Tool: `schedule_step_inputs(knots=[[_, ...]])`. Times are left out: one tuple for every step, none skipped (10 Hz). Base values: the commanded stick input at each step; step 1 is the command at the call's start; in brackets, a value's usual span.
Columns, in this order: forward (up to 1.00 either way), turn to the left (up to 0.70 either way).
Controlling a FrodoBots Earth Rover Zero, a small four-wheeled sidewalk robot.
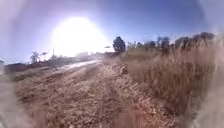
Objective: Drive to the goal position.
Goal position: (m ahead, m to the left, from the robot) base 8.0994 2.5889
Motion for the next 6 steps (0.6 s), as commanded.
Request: schedule_step_inputs(knots=[[0.5, 0.0], [0.5, 0.0], [0.5, 0.0], [0.5, 0.0], [0.5, 0.0], [0.5, 0.0]])
